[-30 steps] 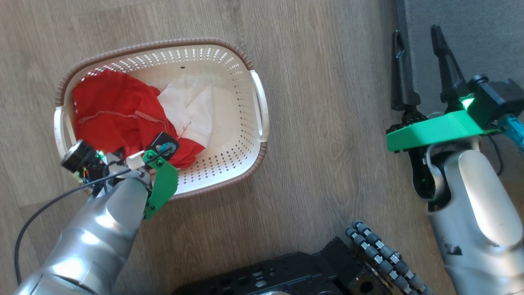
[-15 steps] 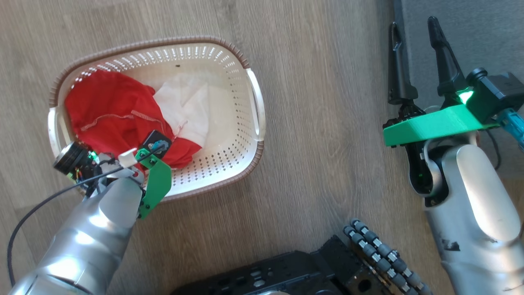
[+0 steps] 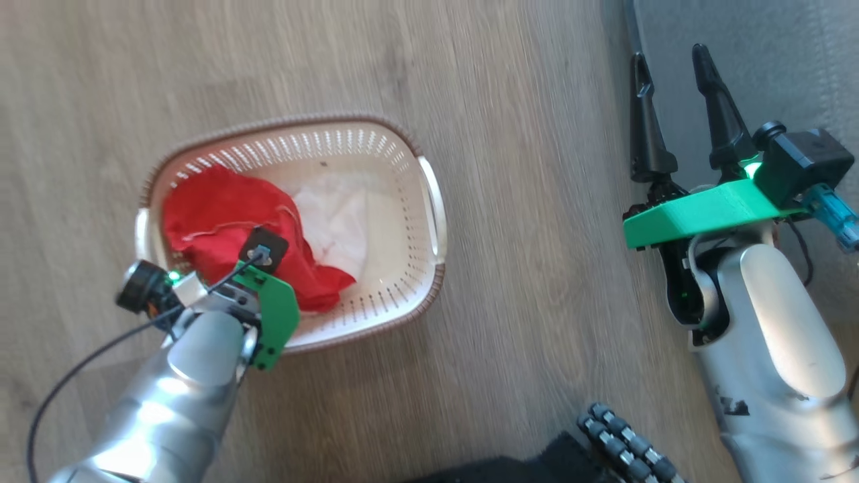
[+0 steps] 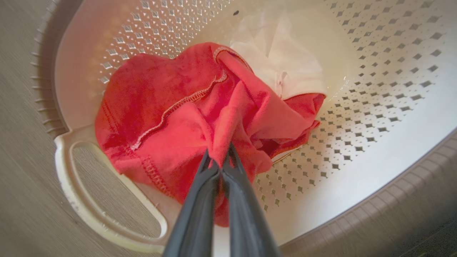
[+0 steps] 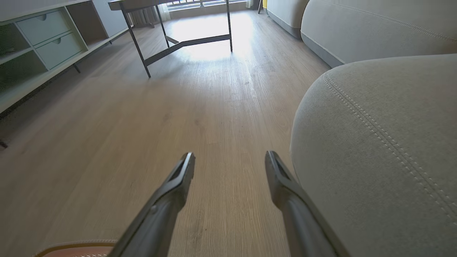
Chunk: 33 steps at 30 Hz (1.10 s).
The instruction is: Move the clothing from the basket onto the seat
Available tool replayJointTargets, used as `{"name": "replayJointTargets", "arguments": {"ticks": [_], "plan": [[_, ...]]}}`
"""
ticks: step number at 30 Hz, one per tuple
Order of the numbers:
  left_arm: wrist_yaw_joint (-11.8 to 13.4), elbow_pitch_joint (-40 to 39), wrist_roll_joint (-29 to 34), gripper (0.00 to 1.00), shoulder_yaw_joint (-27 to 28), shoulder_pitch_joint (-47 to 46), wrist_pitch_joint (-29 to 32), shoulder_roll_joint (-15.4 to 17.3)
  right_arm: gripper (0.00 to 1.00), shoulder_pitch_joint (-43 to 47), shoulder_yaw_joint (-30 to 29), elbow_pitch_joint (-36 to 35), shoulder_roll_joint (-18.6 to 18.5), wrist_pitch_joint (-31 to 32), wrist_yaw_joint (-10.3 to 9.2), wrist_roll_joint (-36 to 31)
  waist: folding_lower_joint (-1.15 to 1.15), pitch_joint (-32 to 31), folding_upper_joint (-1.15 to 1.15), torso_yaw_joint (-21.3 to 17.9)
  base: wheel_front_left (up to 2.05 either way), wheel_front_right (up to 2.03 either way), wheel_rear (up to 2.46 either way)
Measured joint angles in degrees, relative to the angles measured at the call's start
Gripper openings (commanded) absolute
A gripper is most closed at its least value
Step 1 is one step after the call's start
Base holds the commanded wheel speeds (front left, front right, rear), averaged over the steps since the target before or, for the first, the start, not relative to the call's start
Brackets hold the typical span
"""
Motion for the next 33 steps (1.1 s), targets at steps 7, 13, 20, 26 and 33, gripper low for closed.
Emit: {"name": "replayJointTargets", "arguments": {"ticks": [7,13,20,26,33], "plan": [[-1.1,0.0,-2.9,0.0,0.7,2.6,-6.6,-2.1,1.0,2.9,0.1,1.7,-1.1,0.0,0.0,0.0,0.0,-6.4,0.0,2.3,0.0,0.0,0.0],[-2.6,-1.9,-6.4,0.0,0.7,5.3,-9.8,-2.4,1.0,6.1,0.2,3.4,-1.7,0.0,0.0,0.5,0.0,-12.5,0.0,4.9,0.0,0.0,0.0],[-3.2,-10.6,-14.2,0.0,-0.9,10.3,-11.0,-2.5,1.0,9.7,0.5,5.4,-1.8,0.0,0.0,0.5,0.0,-20.6,0.0,8.1,0.0,0.0,0.0],[-1.4,-18.7,-16.9,0.0,-0.8,12.9,-11.0,-2.5,1.0,11.8,0.5,6.2,-1.7,0.0,0.0,0.4,0.0,-25.2,0.0,9.2,0.0,0.0,0.0],[-0.4,-28.8,-17.0,0.0,1.5,16.1,-11.1,-2.5,1.0,15.5,-0.4,7.4,-1.1,0.0,0.0,0.0,0.0,-30.8,0.0,9.4,0.0,0.0,0.0]]}}
